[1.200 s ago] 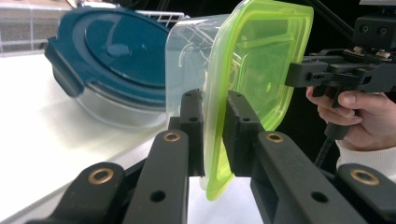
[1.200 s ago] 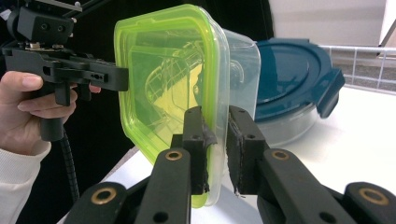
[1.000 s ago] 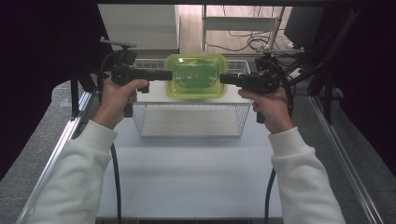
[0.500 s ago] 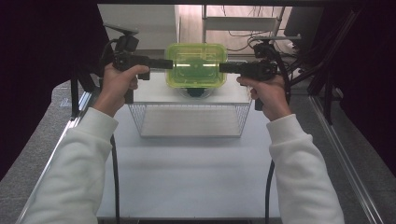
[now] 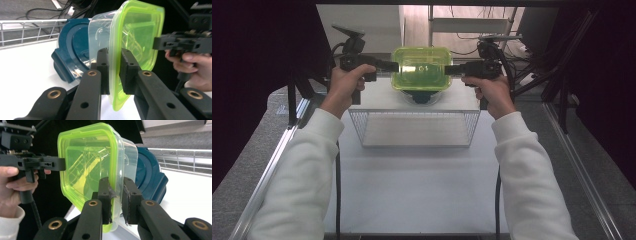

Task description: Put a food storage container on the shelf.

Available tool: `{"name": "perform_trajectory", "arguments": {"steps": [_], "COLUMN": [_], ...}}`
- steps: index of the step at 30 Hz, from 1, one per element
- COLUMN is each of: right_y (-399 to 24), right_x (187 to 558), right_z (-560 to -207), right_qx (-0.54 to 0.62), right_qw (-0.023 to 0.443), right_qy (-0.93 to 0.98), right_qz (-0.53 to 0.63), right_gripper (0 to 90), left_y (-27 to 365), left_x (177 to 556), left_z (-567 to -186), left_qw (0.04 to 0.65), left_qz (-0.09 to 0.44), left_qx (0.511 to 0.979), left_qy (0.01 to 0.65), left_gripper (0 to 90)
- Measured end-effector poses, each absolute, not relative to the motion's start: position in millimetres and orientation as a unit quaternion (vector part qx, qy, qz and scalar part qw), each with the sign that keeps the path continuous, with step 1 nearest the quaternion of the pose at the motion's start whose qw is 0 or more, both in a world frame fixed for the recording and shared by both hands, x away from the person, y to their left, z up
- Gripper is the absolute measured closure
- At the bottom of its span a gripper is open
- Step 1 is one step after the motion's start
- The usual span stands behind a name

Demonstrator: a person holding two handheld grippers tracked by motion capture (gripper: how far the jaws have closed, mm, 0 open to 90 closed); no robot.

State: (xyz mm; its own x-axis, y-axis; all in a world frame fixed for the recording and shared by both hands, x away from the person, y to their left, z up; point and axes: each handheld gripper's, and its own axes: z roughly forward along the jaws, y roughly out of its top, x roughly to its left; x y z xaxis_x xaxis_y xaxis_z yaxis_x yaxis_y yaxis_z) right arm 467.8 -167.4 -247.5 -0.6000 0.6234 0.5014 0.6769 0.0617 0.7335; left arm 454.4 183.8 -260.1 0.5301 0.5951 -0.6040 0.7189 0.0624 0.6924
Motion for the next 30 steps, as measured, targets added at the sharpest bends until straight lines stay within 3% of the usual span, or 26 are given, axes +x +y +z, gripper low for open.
{"name": "perform_trajectory", "arguments": {"steps": [12,17,18,20,21,22,24,30], "right_y": [-168.2,-167.4,-166.0,-165.4,-165.1,-164.8,-165.2,-176.7], "right_x": [496.4,498.8,498.0,497.6,497.4,497.0,494.3,473.1], "right_z": [-268.2,-278.7,-279.0,-278.5,-278.3,-277.9,-275.3,-260.2], "right_qx": [-0.502,-0.510,-0.517,-0.519,-0.517,-0.511,-0.500,-0.449], "right_qw": [0.092,0.122,0.101,0.087,0.080,0.075,0.062,0.011], "right_qy": [-0.667,-0.643,-0.643,-0.643,-0.642,-0.639,-0.638,-0.639], "right_qz": [-0.543,-0.558,-0.556,-0.556,-0.559,-0.570,-0.582,-0.624], "right_gripper": [69.4,58.2,51.5,48.9,45.5,41.2,36.6,28.8], "left_y": [188.6,189.4,188.6,187.7,186.7,185.7,186.0,195.4], "left_x": [478.4,480.7,481.3,481.5,481.4,481.2,478.3,457.9], "left_z": [-276.4,-283.3,-285.6,-285.9,-285.8,-285.4,-282.5,-271.5], "left_qw": [0.563,0.565,0.570,0.570,0.570,0.574,0.585,0.594], "left_qz": [-0.095,-0.089,-0.091,-0.087,-0.081,-0.077,-0.059,0.001], "left_qx": [0.635,0.632,0.629,0.630,0.630,0.628,0.623,0.631], "left_qy": [0.520,0.523,0.521,0.520,0.521,0.521,0.516,0.499], "left_gripper": [73.2,67.4,62.3,51.8,51.8,38.8,30.5,21.4]}}
